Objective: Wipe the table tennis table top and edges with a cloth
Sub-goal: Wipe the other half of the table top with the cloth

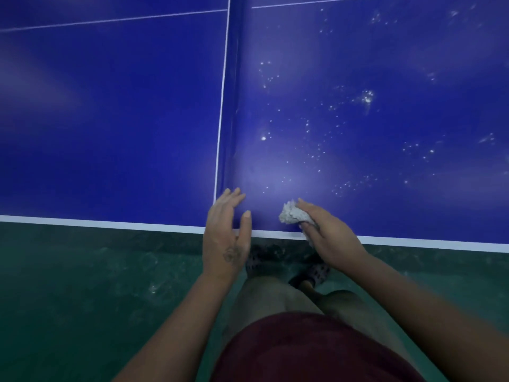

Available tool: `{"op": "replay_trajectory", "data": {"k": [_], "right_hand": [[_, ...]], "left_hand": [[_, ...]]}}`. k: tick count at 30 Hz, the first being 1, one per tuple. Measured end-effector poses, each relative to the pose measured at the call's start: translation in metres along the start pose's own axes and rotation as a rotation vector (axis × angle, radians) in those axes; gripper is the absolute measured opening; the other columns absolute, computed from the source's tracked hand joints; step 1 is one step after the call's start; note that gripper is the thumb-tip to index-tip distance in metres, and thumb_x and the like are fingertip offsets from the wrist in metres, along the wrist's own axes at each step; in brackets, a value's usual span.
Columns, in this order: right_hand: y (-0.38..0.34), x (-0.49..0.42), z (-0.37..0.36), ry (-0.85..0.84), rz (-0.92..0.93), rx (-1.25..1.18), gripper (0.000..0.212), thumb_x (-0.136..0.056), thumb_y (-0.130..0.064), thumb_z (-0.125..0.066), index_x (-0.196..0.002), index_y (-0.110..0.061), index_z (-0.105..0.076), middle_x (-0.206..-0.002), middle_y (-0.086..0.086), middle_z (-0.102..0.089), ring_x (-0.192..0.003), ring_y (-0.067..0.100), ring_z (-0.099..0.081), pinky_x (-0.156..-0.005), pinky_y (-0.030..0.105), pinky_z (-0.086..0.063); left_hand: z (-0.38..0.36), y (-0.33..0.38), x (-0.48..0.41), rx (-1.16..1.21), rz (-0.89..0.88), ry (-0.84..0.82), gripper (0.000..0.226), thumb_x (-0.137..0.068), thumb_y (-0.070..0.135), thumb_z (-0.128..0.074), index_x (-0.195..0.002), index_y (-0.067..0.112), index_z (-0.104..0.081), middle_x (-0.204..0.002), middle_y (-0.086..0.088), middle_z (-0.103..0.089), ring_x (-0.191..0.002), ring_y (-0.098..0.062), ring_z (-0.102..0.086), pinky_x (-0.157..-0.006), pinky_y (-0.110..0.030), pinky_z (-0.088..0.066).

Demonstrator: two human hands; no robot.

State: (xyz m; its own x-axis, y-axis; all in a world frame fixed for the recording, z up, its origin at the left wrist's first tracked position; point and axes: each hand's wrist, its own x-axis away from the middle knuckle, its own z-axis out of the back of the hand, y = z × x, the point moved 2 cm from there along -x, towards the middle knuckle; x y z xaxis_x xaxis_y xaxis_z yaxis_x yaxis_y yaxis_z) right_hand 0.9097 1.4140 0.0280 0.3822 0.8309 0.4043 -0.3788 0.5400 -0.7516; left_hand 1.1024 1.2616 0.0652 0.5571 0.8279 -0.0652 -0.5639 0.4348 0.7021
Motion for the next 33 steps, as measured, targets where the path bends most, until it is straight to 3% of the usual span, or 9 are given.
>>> {"op": "replay_trajectory", "data": {"k": [2,4,8,13,17,22,26,28,33], "right_hand": [[0.012,-0.014,0.002,0.032,0.06,0.07,0.053,-0.11,-0.019,-0.055,-0.162,-0.03,-0.045,-0.164,-0.014,-0.047,-0.147,0.01,-0.046,-0.115,0.026,-0.038],[0.024,-0.034,-0.006,0.049,0.18,0.223,0.054,-0.109,-0.011,-0.055,-0.162,-0.019,-0.045,-0.165,-0.003,-0.047,-0.152,0.021,-0.044,-0.124,0.035,-0.035],[0.055,-0.067,-0.039,-0.07,0.503,0.546,0.059,-0.105,-0.01,-0.055,-0.162,-0.005,-0.04,-0.172,0.012,-0.034,-0.16,0.03,-0.03,-0.131,0.047,-0.021],[0.058,-0.073,-0.067,-0.155,0.64,0.804,0.074,-0.113,-0.053,-0.038,-0.169,-0.007,-0.022,-0.179,0.01,-0.012,-0.166,0.027,-0.009,-0.134,0.049,-0.012],[0.051,-0.089,-0.076,-0.167,0.68,0.888,0.068,-0.116,-0.045,-0.033,-0.171,-0.011,-0.014,-0.18,0.008,-0.005,-0.166,0.028,-0.003,-0.133,0.051,-0.014],[0.036,-0.143,-0.069,-0.179,0.717,1.045,0.066,-0.115,-0.046,-0.024,-0.172,-0.021,-0.001,-0.18,0.007,0.007,-0.166,0.033,0.007,-0.133,0.057,-0.007],[0.022,-0.188,-0.038,0.015,0.409,0.913,0.063,-0.116,-0.045,-0.033,-0.172,-0.024,-0.014,-0.179,0.014,0.001,-0.166,0.035,0.003,-0.133,0.058,-0.004],[0.022,-0.184,-0.039,0.046,0.347,0.888,0.064,-0.116,-0.044,-0.031,-0.172,-0.019,-0.013,-0.179,0.014,0.001,-0.166,0.034,0.003,-0.133,0.059,-0.008],[0.019,-0.155,-0.071,-0.149,0.589,0.938,0.073,-0.115,-0.049,-0.034,-0.171,-0.01,-0.009,-0.18,0.011,0.0,-0.166,0.031,0.001,-0.133,0.057,-0.012]], "left_hand": [[-0.031,0.005,0.01,0.063,0.163,-0.035,0.037,-0.106,0.024,-0.061,-0.142,0.015,-0.065,-0.148,0.005,-0.061,-0.147,-0.014,-0.05,-0.122,-0.03,-0.039],[-0.058,0.001,0.018,0.139,0.372,-0.059,0.039,-0.107,0.028,-0.059,-0.145,0.017,-0.063,-0.147,0.009,-0.059,-0.144,-0.012,-0.05,-0.122,-0.036,-0.039],[-0.088,-0.037,0.019,0.067,0.491,-0.058,0.043,-0.109,0.026,-0.052,-0.149,0.011,-0.059,-0.159,-0.004,-0.054,-0.148,-0.02,-0.047,-0.123,-0.05,-0.039],[-0.106,-0.083,0.01,-0.032,0.363,-0.074,0.052,-0.11,0.024,-0.043,-0.159,0.006,-0.049,-0.173,-0.007,-0.036,-0.163,-0.022,-0.029,-0.131,-0.046,-0.03],[-0.118,-0.099,0.005,-0.032,0.226,-0.11,0.055,-0.113,0.022,-0.039,-0.165,0.003,-0.037,-0.177,-0.008,-0.028,-0.167,-0.02,-0.017,-0.134,-0.049,-0.023],[-0.119,-0.093,0.004,0.071,0.253,-0.101,0.068,-0.112,0.036,-0.036,-0.171,0.008,-0.019,-0.181,-0.001,-0.015,-0.168,-0.02,-0.013,-0.136,-0.039,-0.008],[-0.121,-0.094,0.004,0.09,0.251,-0.122,0.069,-0.111,0.037,-0.035,-0.172,0.008,-0.016,-0.181,-0.002,-0.013,-0.168,-0.022,-0.012,-0.136,-0.039,-0.006],[-0.118,-0.094,0.005,0.137,0.269,-0.129,0.069,-0.112,0.037,-0.035,-0.172,0.01,-0.014,-0.182,0.0,-0.011,-0.168,-0.021,-0.011,-0.136,-0.038,-0.006],[-0.114,-0.094,0.005,0.208,0.288,-0.131,0.072,-0.111,0.037,-0.037,-0.172,0.013,-0.009,-0.182,0.001,-0.009,-0.168,-0.02,-0.012,-0.136,-0.046,-0.011]]}}
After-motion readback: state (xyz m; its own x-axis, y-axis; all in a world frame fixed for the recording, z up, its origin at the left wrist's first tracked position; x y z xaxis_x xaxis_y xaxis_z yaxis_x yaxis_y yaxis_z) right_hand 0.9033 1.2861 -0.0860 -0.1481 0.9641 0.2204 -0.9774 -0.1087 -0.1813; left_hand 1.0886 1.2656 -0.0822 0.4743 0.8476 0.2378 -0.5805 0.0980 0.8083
